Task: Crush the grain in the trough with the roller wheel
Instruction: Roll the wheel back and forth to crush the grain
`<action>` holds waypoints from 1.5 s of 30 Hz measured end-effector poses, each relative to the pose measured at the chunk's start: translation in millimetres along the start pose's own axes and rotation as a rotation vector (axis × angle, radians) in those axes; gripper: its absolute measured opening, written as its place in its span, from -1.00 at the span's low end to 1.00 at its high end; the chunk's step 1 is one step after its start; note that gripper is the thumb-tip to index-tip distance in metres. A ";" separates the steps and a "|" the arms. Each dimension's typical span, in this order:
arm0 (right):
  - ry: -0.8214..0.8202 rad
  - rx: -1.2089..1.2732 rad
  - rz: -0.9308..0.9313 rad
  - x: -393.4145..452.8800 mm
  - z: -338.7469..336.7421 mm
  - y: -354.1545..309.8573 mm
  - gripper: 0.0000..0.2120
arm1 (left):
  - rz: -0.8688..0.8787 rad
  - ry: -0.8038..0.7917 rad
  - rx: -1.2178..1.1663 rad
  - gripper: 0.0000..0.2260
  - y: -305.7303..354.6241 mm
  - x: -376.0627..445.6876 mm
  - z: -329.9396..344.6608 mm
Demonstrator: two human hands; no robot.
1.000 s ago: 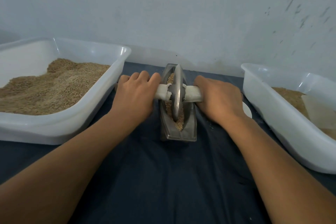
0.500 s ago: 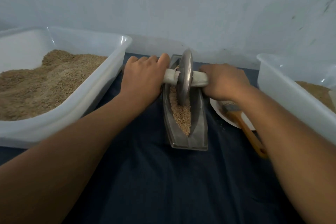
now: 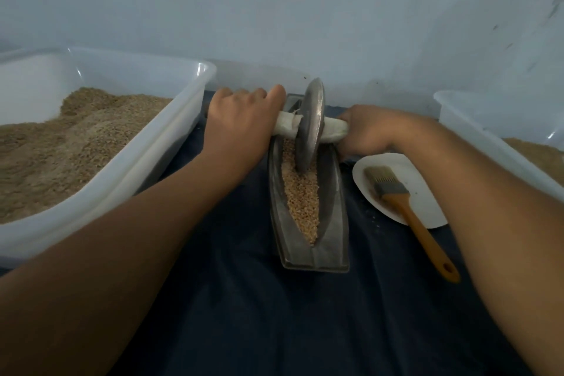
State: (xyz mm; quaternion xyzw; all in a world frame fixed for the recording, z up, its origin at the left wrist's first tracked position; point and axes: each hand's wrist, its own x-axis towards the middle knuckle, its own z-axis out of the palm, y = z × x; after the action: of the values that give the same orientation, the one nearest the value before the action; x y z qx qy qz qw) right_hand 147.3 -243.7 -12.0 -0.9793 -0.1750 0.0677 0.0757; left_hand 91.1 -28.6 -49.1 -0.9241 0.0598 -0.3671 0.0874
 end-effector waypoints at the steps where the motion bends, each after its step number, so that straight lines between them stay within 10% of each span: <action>1: 0.025 0.001 0.004 -2.0 2.1 0.1 -0.80 | 0.005 0.001 0.001 -0.85 0.5 -2.1 -1.3; 19: 0.531 -0.222 -0.007 -71.8 48.0 -9.0 -0.82 | 0.063 0.006 -0.016 -0.77 5.5 -54.2 -41.2; 45: 0.275 -0.170 -0.049 -24.7 19.7 -0.1 -0.83 | 0.014 -0.035 -0.032 -0.76 -3.1 -12.7 -7.1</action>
State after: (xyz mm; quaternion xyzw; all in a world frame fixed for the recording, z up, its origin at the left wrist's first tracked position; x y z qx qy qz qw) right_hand 121.1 -249.9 -28.7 -0.9777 -0.1919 -0.0840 0.0175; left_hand 77.1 -24.2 -51.8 -0.9314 0.0705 -0.3490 0.0761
